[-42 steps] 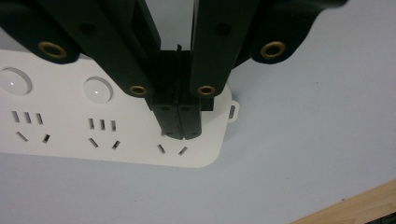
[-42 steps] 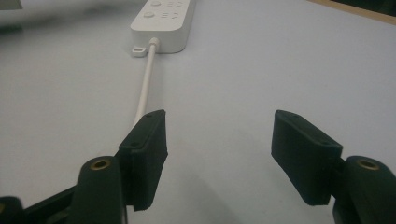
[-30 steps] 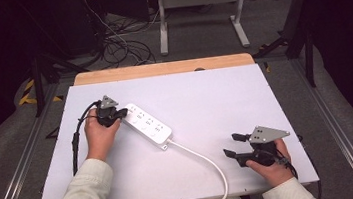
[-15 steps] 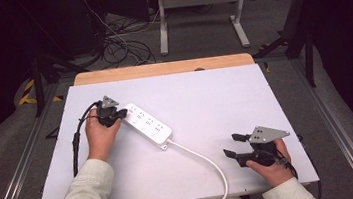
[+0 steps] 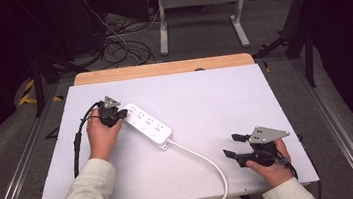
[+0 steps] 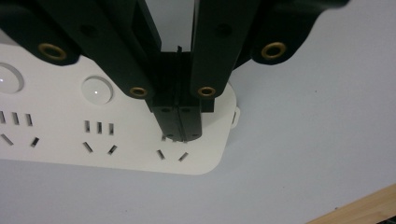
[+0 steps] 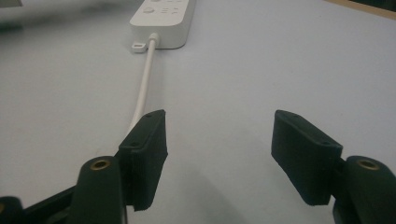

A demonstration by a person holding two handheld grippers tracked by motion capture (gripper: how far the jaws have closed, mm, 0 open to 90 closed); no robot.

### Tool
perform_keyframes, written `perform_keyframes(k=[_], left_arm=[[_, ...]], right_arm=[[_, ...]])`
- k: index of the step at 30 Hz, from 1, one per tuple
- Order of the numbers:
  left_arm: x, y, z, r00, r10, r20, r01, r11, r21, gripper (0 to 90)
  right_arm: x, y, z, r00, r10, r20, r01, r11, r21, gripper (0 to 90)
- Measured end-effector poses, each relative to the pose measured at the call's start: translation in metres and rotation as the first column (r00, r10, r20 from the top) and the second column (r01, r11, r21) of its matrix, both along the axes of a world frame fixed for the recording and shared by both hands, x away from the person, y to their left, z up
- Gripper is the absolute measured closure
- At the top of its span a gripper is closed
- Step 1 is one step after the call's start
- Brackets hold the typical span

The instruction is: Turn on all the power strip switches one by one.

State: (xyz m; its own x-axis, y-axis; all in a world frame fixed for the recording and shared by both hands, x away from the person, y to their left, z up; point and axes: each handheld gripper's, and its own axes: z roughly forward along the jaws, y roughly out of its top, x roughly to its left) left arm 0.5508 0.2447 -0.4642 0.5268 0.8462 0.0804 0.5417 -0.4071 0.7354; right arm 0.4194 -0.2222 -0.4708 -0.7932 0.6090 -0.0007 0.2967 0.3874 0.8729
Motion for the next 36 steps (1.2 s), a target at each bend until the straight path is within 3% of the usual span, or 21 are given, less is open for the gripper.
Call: perform_keyframes(k=[5, 11, 13, 16, 18, 23, 26, 28, 33, 36], left_arm=[[0.0, -0.001, 0.0, 1.0, 0.006, -0.001, -0.006, 0.9998, 0.018, 90.0], [0.0, 0.001, 0.0, 1.0, -0.005, 0.007, 0.005, 1.0, 0.007, 90.0], [-0.003, 0.003, 0.006, 0.9994, 0.026, 0.022, -0.027, 0.9977, 0.062, 90.0], [-0.011, 0.007, 0.014, 0.9968, 0.035, 0.072, -0.037, 0.9992, 0.019, 90.0], [-0.015, 0.009, 0.019, 0.9969, 0.026, 0.074, -0.025, 0.9996, -0.011, 90.0], [-0.027, 0.006, 0.029, 0.9945, -0.037, 0.098, 0.041, 0.998, -0.048, 89.9], [-0.04, -0.001, 0.038, 0.9887, -0.075, 0.13, 0.082, 0.9953, -0.051, 89.3], [-0.049, -0.007, 0.045, 0.9856, -0.086, 0.146, 0.096, 0.9935, -0.062, 70.9], [-0.072, -0.016, 0.061, 0.9715, -0.139, 0.192, 0.163, 0.9796, -0.118, 61.4], [-0.085, -0.018, 0.066, 0.9645, -0.163, 0.208, 0.189, 0.9751, -0.115, 53.0]], right_arm=[[0.0, -0.001, 0.0, 1.0, 0.002, 0.0, -0.002, 1.0, 0.0, 36.6], [-0.001, -0.001, 0.001, 1.0, 0.002, 0.003, -0.002, 1.0, 0.0, 36.6], [-0.001, -0.002, 0.001, 1.0, 0.0, 0.006, 0.0, 1.0, 0.006, 36.6], [0.0, -0.003, 0.002, 0.9999, -0.007, 0.009, 0.007, 0.9999, 0.012, 36.6], [0.001, -0.003, 0.001, 0.9999, -0.012, 0.006, 0.012, 0.9999, 0.011, 36.6], [-0.001, -0.002, 0.002, 0.9999, -0.01, 0.009, 0.01, 0.9999, 0.009, 36.6], [-0.001, -0.003, 0.003, 0.9999, -0.014, 0.009, 0.014, 0.9998, 0.012, 36.6], [0.0, -0.003, 0.003, 0.9999, -0.015, 0.009, 0.015, 0.9998, 0.012, 36.6], [-0.002, -0.003, 0.004, 0.9998, -0.014, 0.014, 0.014, 0.9998, 0.014, 36.6], [-0.002, -0.004, 0.004, 0.9997, -0.016, 0.016, 0.015, 0.9997, 0.017, 36.4]])
